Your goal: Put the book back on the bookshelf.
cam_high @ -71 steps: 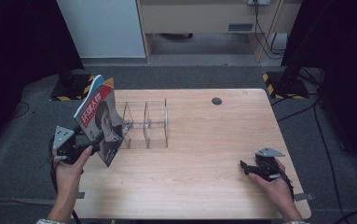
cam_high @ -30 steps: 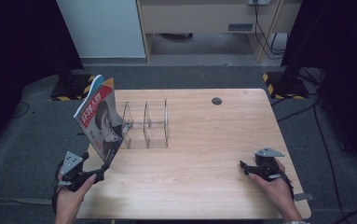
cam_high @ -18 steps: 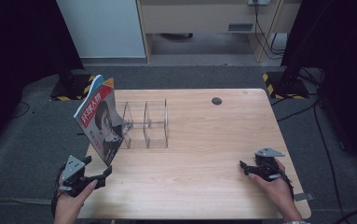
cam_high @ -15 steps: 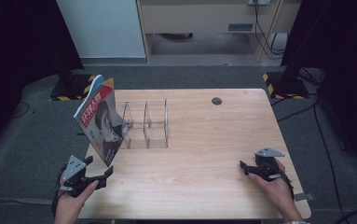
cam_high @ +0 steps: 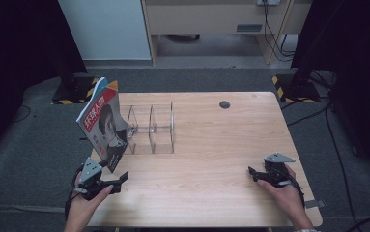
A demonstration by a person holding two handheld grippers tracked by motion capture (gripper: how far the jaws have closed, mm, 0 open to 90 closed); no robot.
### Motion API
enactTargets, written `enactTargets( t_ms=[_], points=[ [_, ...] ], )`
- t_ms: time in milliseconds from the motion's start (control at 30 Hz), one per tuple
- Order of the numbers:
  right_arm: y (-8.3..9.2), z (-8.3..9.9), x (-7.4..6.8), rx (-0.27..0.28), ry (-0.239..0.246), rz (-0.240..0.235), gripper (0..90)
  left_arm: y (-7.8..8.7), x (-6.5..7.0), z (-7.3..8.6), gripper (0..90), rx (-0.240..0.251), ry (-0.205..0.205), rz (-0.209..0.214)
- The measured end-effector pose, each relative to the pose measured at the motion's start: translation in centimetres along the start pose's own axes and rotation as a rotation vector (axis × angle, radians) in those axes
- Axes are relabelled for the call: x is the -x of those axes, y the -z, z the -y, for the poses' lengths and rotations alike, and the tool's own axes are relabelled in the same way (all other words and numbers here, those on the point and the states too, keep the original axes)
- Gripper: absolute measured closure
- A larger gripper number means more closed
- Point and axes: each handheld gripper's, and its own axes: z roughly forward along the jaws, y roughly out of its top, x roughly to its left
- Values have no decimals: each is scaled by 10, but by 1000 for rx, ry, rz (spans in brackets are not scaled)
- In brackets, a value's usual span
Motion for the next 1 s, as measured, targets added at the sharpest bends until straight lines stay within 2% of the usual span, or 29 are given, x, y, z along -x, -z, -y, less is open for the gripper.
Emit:
enactTargets(
  t_ms=[367,633,1000],
  points=[
    [0,0,0,0,0,0,243,-18,5,-12,54,-22,-21,33],
    [0,0,0,1,0,0,242,-32,14,-21,41,-44,-44,57],
    [0,0,0,1,0,0,242,-47,21,-31,37,-59,-55,66]
  ],
)
